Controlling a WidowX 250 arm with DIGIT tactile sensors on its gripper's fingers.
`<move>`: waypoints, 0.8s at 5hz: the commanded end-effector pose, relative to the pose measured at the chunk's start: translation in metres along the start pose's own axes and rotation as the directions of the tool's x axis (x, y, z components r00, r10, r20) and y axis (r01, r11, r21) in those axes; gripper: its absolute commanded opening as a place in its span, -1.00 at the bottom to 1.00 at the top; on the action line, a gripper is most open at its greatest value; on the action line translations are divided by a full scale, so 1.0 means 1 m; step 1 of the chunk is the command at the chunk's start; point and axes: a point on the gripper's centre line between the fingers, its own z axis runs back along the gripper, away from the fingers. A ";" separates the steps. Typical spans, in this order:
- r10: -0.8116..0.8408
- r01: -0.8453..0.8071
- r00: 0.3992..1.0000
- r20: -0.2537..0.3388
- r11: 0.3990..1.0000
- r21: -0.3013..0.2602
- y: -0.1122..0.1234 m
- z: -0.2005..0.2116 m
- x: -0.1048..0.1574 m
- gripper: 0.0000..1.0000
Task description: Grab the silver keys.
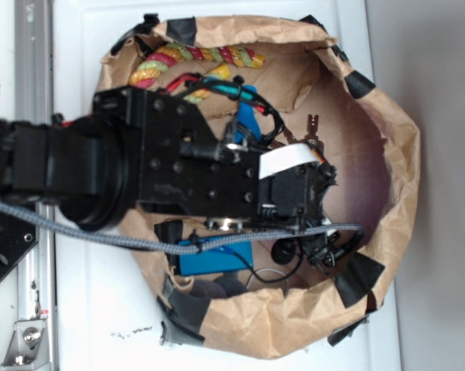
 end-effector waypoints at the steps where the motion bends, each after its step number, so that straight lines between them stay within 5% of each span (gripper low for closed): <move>1: 0.011 -0.010 0.999 0.053 1.000 -0.020 -0.001 0.008 0.011 -1.00; 4: 0.041 -0.040 0.996 0.083 0.999 -0.010 0.002 0.008 0.016 -1.00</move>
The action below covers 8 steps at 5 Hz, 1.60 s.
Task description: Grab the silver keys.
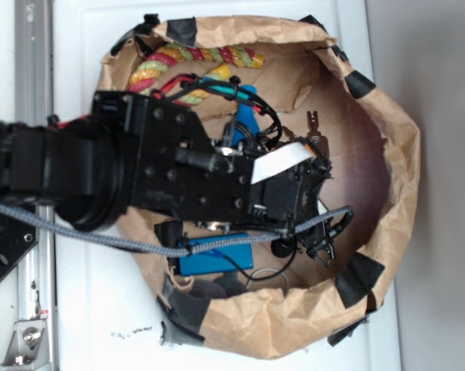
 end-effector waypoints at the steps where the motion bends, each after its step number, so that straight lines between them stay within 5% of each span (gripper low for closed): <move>1: 0.042 -0.042 0.999 -0.007 0.999 -0.028 -0.006 0.030 0.017 -1.00; 2: 0.090 -0.116 0.966 -0.242 0.989 -0.096 -0.003 0.079 0.028 -1.00; 3: 0.067 -0.150 0.940 -0.336 0.962 -0.227 0.007 0.128 0.042 -1.00; 4: -0.011 -0.068 0.950 -0.313 0.969 -0.239 0.010 0.139 0.036 -1.00; 6: 0.001 -0.009 0.962 -0.272 1.000 -0.030 0.005 0.128 0.021 -1.00; 8: -0.034 0.027 0.962 -0.270 0.999 -0.027 0.008 0.130 0.015 -1.00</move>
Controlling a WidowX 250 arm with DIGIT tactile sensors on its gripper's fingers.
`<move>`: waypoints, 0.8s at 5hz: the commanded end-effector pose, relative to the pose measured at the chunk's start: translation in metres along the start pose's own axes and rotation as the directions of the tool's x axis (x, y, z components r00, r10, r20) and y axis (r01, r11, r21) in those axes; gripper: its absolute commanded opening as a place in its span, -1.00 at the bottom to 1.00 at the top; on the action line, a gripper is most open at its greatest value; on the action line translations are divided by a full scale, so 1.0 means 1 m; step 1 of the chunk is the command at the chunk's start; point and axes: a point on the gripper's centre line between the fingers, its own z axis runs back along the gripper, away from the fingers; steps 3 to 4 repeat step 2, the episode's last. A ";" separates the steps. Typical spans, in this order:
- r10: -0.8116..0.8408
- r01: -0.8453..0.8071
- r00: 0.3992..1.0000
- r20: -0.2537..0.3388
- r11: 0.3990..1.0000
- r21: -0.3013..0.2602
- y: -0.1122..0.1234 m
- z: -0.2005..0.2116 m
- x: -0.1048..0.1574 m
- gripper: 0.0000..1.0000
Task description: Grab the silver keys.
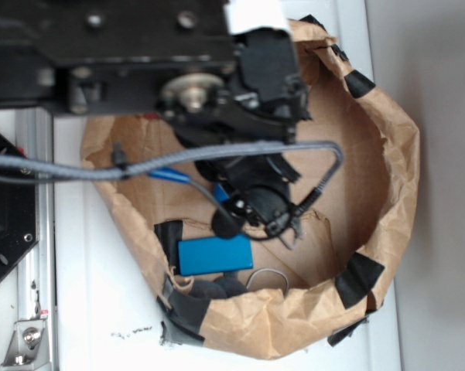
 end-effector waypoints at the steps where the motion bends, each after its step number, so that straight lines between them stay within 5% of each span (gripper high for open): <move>1: -0.020 0.022 0.999 0.036 0.998 -0.050 -0.006 0.015 0.009 -1.00; 4: -0.011 0.013 0.997 0.073 1.000 -0.023 -0.007 0.008 0.009 -1.00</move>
